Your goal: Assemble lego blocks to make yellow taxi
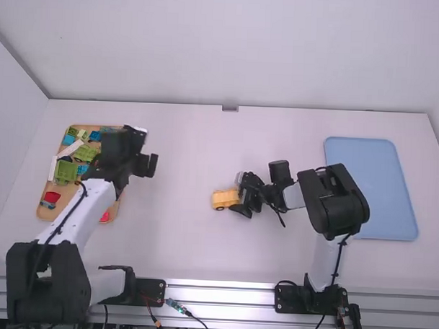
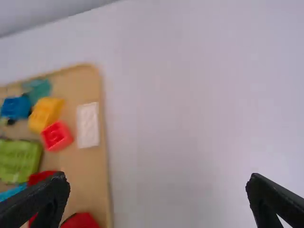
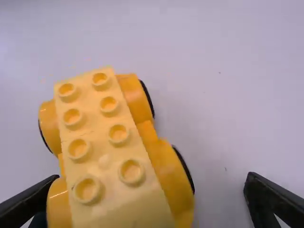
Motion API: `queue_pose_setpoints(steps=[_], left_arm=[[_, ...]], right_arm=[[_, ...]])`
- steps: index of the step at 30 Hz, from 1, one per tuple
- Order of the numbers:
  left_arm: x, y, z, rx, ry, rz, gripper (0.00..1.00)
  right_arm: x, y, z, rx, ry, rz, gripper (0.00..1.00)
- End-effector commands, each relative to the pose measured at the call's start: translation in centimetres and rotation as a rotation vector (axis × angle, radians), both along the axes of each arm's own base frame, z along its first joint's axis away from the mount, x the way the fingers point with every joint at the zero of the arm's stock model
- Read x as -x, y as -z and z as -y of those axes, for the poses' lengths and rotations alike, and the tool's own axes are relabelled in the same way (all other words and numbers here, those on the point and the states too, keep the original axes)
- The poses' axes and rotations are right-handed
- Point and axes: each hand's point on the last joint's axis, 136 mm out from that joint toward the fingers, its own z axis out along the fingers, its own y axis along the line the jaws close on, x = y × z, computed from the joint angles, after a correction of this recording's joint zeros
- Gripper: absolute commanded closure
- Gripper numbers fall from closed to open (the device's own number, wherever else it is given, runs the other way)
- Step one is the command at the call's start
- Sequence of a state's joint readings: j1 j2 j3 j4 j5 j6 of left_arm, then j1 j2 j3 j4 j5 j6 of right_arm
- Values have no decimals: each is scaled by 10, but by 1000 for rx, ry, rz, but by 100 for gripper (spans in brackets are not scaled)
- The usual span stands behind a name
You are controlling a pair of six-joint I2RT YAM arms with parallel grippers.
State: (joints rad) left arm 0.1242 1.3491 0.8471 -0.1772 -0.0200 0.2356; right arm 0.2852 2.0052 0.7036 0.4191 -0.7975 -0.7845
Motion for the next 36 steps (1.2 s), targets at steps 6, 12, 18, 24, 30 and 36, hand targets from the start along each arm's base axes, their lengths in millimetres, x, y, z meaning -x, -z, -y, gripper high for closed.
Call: queue_pose_setpoints(steps=[6, 12, 18, 24, 30, 36], left_arm=[[-49, -40, -70, 82, -134, -4, 1], [-80, -40, -102, 3, -52, -158, 1], [-94, -34, -126, 53, -73, -234, 1], [-94, 14, -138, 57, 7, -415, 1], [-100, 56, -148, 11, 57, -478, 7], [-115, 61, -154, -18, 59, -438, 10]], right_arm=[[-11, -20, 48, 255, 260, 1, 1], [-8, -48, 54, 273, 283, 30, 1], [-21, -55, 71, 309, 395, 51, 1], [-32, -60, 78, 336, 434, 102, 1], [-31, -60, 78, 341, 434, 102, 1], [-29, -58, 78, 345, 430, 94, 1]])
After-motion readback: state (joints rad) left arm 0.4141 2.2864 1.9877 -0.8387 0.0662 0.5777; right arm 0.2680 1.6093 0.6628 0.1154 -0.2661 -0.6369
